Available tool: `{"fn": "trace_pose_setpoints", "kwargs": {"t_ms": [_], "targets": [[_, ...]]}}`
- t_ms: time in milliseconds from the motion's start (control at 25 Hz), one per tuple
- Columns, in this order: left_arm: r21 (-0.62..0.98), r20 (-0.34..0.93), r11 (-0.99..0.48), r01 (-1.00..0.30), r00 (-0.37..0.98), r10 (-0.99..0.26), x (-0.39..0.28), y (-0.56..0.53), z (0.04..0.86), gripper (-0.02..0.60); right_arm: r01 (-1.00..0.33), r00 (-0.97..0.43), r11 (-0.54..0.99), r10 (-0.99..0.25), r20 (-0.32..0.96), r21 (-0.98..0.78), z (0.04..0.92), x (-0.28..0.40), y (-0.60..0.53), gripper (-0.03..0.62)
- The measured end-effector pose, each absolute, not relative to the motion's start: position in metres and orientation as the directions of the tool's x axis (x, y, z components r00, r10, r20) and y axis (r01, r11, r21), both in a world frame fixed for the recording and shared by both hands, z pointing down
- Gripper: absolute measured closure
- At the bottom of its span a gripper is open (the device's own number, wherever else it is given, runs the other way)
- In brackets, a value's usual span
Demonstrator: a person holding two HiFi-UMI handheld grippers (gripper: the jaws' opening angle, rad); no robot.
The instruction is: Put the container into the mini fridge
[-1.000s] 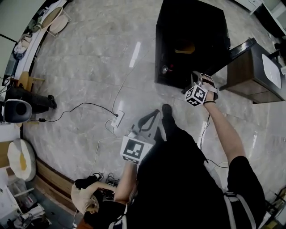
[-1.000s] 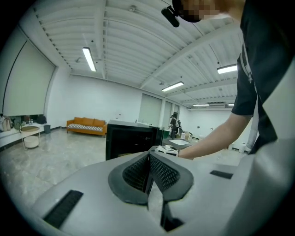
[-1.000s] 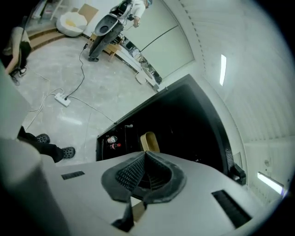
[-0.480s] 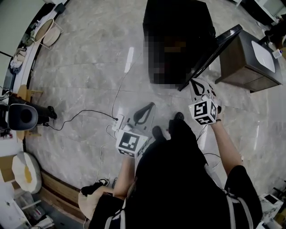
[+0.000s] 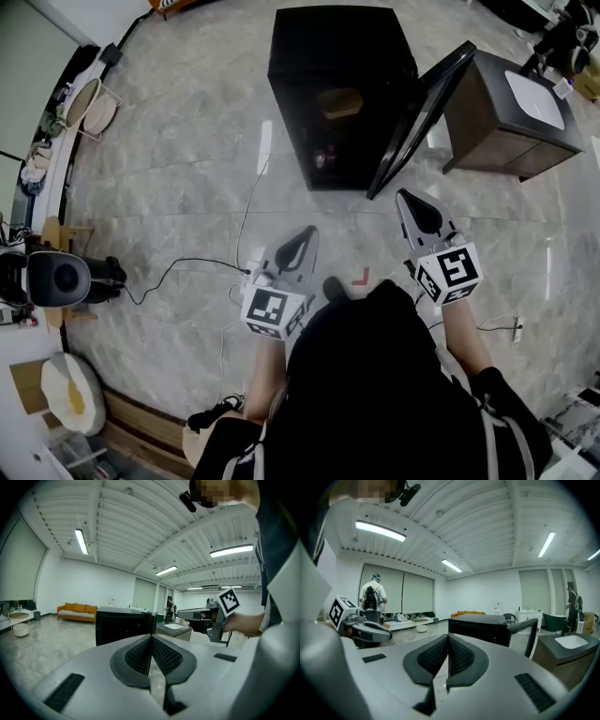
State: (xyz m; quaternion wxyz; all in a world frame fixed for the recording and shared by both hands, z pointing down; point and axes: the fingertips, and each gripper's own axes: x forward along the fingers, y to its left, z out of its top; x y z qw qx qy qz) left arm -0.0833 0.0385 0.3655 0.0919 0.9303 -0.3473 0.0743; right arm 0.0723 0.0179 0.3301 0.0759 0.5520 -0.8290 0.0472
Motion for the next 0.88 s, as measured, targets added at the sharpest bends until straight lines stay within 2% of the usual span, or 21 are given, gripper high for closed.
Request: {"fn": "trace_pose_setpoints", "kwargs": {"t_ms": [240, 400, 880], "targets": [[0.135, 0.219, -0.752, -0.646, 0.759, -0.613, -0.066, 0.049, 0.372, 0.548, -0.901, -0.433, 0.42, -0.881, 0.191, -0.106, 0.338, 0.083, 0.043, 0.576], [0.143, 0.228, -0.751, -0.645, 0.76, -0.609, -0.057, 0.051, 0.374, 0.548, -0.874, -0.48, 0.456, -0.864, 0.153, -0.169, 0.336, 0.083, 0.054, 0.576], [0.135, 0.237, -0.772, -0.622, 0.776, -0.584, -0.038, 0.048, 0.371, 0.548, -0.842, -0.536, 0.51, -0.829, 0.159, -0.179, 0.342, 0.08, 0.058, 0.577]]}}
